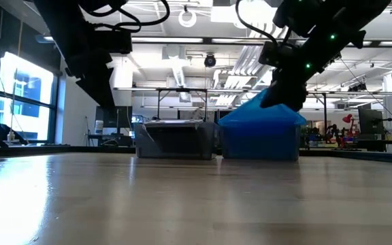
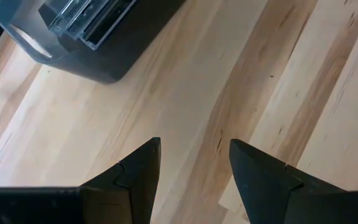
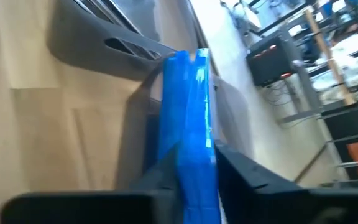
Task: Pick & place jewel cases by type
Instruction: Put the blue CD case into the right black bin
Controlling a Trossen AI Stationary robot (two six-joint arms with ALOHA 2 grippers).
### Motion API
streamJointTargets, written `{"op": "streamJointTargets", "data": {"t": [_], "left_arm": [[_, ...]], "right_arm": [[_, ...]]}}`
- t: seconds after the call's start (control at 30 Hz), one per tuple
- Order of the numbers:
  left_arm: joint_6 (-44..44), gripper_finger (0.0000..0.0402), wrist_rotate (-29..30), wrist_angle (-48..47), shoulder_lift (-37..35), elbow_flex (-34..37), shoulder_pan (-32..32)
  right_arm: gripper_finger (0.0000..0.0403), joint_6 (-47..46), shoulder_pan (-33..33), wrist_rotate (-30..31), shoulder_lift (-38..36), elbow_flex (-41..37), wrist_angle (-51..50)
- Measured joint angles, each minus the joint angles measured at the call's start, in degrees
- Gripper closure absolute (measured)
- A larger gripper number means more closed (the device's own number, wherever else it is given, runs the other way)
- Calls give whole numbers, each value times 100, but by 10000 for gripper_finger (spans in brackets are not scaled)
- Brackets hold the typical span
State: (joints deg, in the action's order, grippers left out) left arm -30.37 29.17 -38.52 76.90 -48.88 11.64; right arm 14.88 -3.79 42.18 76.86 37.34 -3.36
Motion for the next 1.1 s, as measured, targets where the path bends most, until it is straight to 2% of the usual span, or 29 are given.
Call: {"op": "streamJointTargets", "data": {"t": [0.1,0.13,0.27,0.4,0.47,0.63,0.83,0.93,1.1], "left_arm": [[-7,214,-2,-2,1,0,0],[-7,214,-2,-2,2,0,0],[-7,214,-2,-4,2,-2,0],[-7,214,-2,2,2,-4,0],[-5,214,-2,6,2,-4,0],[-5,214,-4,10,2,-7,0],[-3,214,-4,25,4,-7,0],[2,214,-3,84,4,-7,0],[6,214,30,151,4,-9,0]], "right_arm": [[376,194,27,277,-5,11,17],[380,245,46,376,-7,11,14],[375,621,170,672,-38,7,70],[352,840,225,351,-257,7,192],[356,835,190,293,-365,7,151],[379,813,101,588,-752,7,-100],[362,811,105,706,-1268,9,-395],[355,646,101,579,-1470,9,-689],[376,544,104,-423,-1645,9,-729]]}}
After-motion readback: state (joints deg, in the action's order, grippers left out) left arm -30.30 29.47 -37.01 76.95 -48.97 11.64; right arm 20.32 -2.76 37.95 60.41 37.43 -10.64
